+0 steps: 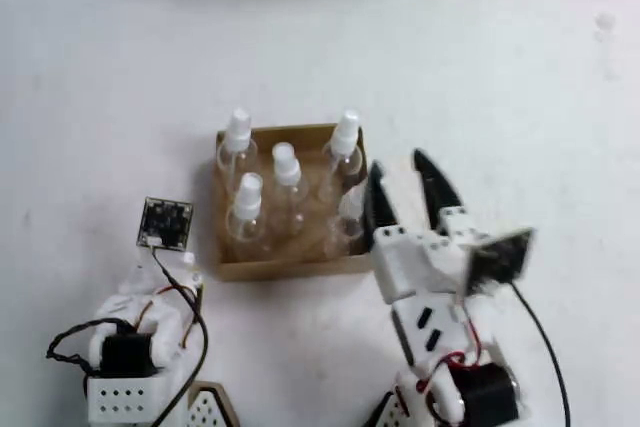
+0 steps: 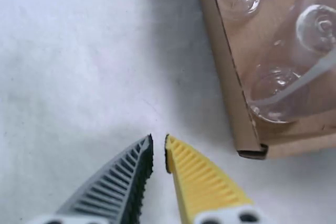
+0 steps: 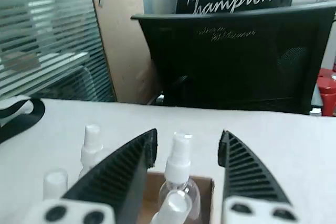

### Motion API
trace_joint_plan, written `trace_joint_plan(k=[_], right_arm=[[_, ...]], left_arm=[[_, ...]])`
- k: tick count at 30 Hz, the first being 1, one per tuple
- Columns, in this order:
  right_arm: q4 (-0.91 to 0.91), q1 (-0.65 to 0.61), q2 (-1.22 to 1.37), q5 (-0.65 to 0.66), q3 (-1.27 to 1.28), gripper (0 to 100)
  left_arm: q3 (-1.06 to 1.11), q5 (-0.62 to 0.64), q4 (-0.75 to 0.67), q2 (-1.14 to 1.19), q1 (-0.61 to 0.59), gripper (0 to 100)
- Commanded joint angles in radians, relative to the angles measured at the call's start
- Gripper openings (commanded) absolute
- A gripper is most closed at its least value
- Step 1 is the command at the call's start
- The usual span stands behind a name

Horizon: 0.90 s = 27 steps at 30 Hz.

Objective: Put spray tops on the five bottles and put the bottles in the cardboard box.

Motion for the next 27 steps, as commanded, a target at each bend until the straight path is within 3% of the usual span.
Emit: trace_joint_plan(k=[1, 6, 11, 13, 15, 17, 27], right_arm=[[0.007, 0.096, 0.004, 0.012, -0.147, 15.9], [0.054, 0.255, 0.004, 0.014, -0.308, 15.9], [0.263, 0.364, 0.004, 0.014, -0.410, 15.7], [0.361, 0.381, 0.004, 0.014, -0.446, 12.0], [0.429, 0.406, 0.004, 0.014, -0.480, 2.2], [0.452, 0.444, 0.004, 0.014, -0.497, 3.2], [0.113, 0.461, 0.005, 0.014, -0.262, 1.6]], left_arm=[[0.002, -0.005, 0.005, -0.008, 0.013, 5], [0.002, -0.005, 0.005, -0.008, 0.013, 5], [0.002, -0.005, 0.005, -0.008, 0.013, 5], [0.002, -0.005, 0.005, -0.008, 0.013, 5], [0.002, -0.005, 0.005, -0.008, 0.013, 5], [0.002, -0.005, 0.005, -0.008, 0.013, 5], [0.002, -0.008, 0.006, -0.008, 0.018, 5]])
